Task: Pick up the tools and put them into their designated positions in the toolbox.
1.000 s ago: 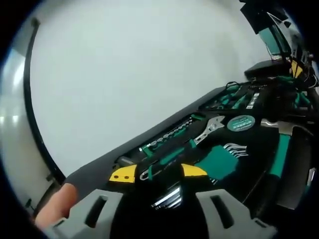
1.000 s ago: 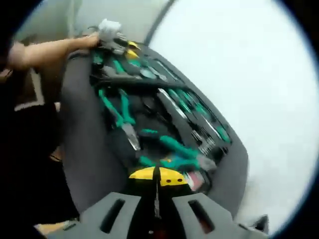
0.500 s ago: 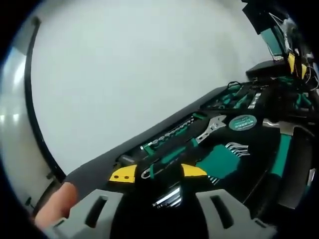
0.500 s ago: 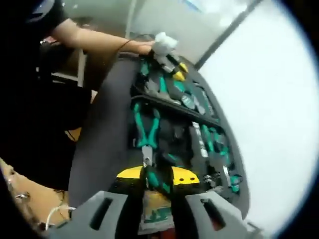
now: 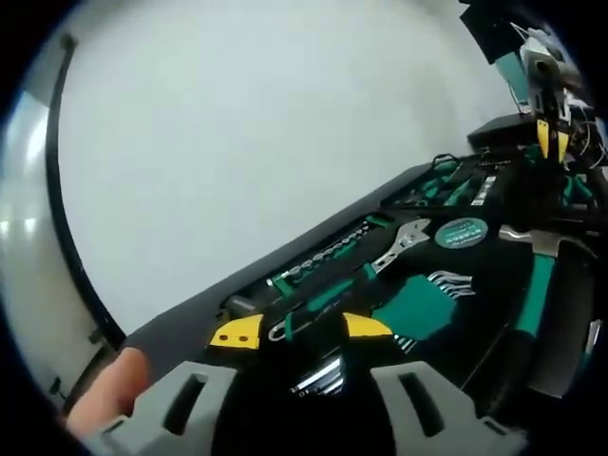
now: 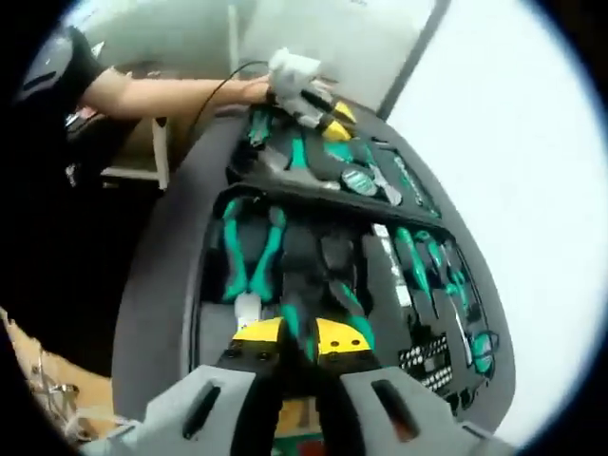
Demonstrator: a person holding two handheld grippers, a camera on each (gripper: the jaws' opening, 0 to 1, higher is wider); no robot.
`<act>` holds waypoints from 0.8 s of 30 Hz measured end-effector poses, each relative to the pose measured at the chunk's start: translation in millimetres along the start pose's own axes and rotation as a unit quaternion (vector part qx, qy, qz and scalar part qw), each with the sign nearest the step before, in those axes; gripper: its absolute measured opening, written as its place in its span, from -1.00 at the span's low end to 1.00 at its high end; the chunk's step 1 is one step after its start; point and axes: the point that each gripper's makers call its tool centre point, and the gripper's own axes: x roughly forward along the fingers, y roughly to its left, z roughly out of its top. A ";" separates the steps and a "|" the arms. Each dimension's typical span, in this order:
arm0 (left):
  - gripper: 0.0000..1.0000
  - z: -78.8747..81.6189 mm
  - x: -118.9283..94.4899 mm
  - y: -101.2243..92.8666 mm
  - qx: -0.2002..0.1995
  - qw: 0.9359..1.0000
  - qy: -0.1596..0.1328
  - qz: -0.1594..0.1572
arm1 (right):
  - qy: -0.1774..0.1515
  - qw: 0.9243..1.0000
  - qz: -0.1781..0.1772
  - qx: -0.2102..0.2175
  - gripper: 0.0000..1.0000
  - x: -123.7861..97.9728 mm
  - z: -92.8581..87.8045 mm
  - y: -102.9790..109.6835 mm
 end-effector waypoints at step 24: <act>-0.39 -2.0 1.4 2.1 0.003 1.000 -0.001 0.003 | -0.092 0.992 -0.027 0.087 -0.73 -10.3 42.7 -37.8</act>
